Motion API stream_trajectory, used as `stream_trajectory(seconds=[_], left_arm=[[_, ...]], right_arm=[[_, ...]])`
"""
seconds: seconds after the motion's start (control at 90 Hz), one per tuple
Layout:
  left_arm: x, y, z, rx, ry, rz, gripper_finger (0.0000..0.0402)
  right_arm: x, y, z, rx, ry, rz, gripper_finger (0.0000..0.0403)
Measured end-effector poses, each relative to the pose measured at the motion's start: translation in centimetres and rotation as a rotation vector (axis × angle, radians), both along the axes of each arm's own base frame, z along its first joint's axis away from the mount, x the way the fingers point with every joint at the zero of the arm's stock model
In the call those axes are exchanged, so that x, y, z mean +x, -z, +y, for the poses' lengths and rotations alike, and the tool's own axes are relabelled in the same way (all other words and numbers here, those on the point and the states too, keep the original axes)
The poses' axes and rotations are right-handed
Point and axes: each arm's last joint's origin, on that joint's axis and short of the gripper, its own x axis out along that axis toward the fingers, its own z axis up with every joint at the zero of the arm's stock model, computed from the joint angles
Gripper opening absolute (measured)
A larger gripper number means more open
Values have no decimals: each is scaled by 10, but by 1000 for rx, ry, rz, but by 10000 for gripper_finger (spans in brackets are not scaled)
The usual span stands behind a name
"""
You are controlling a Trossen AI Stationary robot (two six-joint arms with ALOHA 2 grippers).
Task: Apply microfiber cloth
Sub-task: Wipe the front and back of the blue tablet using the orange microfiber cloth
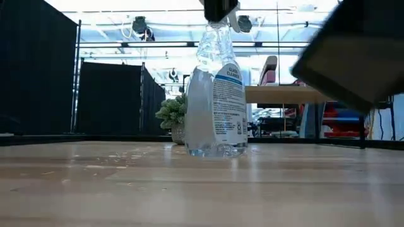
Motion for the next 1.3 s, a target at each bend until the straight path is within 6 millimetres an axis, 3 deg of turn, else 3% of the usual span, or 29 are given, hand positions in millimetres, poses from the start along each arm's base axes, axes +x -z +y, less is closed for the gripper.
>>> stream_trajectory(seconds=[0.233, 0.389, 0.744, 1.144, 1.3], left_arm=[[3, 0, 7, -99, -218, 28, 188], [-4, -4, -10, -126, -396, -30, 211], [-23, -13, -39, -281, -670, -140, 210], [-18, -20, -31, -472, -750, -200, 208], [-17, -22, -30, -500, -747, -213, 161]], right_arm=[[16, -1, -9, -144, -64, -11, 6], [26, -3, -15, -258, -114, 11, 6], [38, -8, -21, -499, -212, -51, 6], [57, -9, 0, -664, -320, -124, 6], [71, -11, 4, -685, -332, -112, 17]])
